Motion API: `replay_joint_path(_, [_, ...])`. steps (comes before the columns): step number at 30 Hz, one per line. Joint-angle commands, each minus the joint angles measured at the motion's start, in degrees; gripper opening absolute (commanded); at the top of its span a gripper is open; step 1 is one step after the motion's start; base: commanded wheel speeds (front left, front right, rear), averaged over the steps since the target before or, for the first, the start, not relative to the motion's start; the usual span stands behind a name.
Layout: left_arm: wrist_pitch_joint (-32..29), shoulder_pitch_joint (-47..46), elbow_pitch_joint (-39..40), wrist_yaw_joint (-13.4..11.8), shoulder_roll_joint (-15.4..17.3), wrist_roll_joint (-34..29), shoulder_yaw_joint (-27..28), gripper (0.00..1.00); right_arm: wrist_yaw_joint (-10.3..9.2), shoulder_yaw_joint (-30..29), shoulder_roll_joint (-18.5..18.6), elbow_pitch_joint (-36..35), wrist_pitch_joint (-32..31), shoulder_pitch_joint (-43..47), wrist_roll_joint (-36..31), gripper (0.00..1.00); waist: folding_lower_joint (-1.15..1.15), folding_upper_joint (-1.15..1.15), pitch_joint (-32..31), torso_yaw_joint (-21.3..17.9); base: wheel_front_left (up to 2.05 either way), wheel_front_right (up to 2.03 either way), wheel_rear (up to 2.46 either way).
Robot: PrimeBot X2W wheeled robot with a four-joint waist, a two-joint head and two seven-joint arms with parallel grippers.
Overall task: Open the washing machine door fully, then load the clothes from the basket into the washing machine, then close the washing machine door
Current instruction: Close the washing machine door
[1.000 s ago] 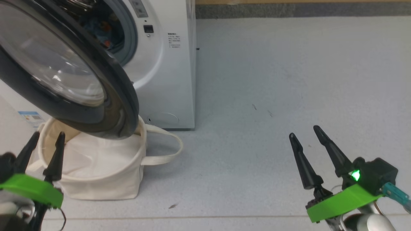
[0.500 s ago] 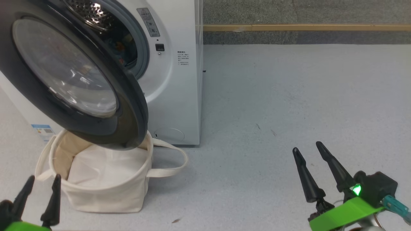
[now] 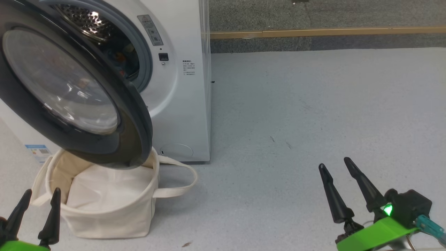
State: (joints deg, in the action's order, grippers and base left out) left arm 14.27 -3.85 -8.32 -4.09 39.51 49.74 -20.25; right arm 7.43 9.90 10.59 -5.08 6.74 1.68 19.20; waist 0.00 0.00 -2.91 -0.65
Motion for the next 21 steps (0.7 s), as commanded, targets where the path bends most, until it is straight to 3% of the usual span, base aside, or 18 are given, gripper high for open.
replay_joint_path(1, [0.73, -2.35, 1.56, -0.07, 3.05, -0.83, 3.42, 1.0, 0.06, 0.5, 0.45, -1.71, 0.84, -0.54, 0.32, 1.0, 0.0, 0.0, 0.08, -0.07, 0.0, 0.0, 0.0])
replay_joint_path(9, [0.35, -2.44, 2.44, -0.09, 2.71, -2.35, 1.56, 1.0, 0.06, -0.77, -0.23, -2.13, 1.23, 0.48, 1.05, 1.0, 0.0, 0.0, 0.26, 1.17, 0.0, 0.0, 0.0])
replay_joint_path(10, [0.23, -2.6, 2.51, -0.1, 2.53, -2.59, 1.18, 1.0, 0.06, -0.98, -0.2, -2.46, 1.37, 0.49, 1.01, 0.74, 0.0, 0.0, 0.33, 1.59, 0.0, 0.0, 0.0])
replay_joint_path(11, [0.17, -2.79, 2.61, -0.12, 2.32, -2.84, 0.82, 1.0, 0.06, -1.06, -0.16, -2.81, 1.34, 0.38, 1.03, 0.01, 0.0, 0.0, 0.41, 2.03, 0.0, 0.0, 0.0])
replay_joint_path(21, [0.39, -4.95, 3.55, -1.43, -1.08, -4.88, -0.55, 1.0, 0.06, 8.73, 0.34, -3.77, -2.8, -13.58, 2.93, 0.0, 0.0, 0.0, 1.66, 7.44, 0.0, 0.0, 0.0])
